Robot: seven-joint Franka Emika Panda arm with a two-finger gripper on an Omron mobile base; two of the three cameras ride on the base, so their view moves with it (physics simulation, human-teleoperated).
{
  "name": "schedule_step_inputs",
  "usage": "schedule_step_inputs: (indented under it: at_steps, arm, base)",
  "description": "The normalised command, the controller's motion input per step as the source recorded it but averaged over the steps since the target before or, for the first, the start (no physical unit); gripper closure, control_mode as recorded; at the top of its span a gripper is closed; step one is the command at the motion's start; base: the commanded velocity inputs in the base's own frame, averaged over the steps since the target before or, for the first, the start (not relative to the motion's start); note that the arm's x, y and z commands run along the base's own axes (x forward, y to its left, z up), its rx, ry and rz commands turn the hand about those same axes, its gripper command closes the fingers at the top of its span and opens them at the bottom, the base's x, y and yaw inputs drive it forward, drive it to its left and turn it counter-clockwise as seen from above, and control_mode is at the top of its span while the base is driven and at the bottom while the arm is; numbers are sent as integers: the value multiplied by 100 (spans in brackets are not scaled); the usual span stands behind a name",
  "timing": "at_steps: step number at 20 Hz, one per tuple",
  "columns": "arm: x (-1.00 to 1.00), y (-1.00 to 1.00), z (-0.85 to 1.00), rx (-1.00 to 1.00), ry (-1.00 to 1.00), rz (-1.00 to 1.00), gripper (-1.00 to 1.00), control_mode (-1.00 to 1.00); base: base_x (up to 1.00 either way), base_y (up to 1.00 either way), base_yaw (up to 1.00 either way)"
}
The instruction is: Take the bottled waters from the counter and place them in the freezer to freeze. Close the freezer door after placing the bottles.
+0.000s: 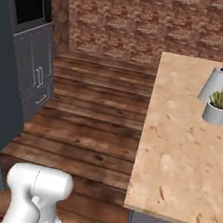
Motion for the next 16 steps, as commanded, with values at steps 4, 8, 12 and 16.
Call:
schedule_step_inputs:
  at_steps: [4, 8, 12, 16]
  arm:
    - [0, 0, 0, 0, 0, 0, 100, 100]
    - [0, 0, 0, 0, 0, 0, 100, 100]
    - [0, 0, 0, 0, 0, 0, 100, 100]
    - [0, 0, 0, 0, 0, 0, 100, 100]
  base:
    - [100, 0, -5]
    - [96, 17, -1]
    - [100, -3, -7]
    - [100, 0, -3]
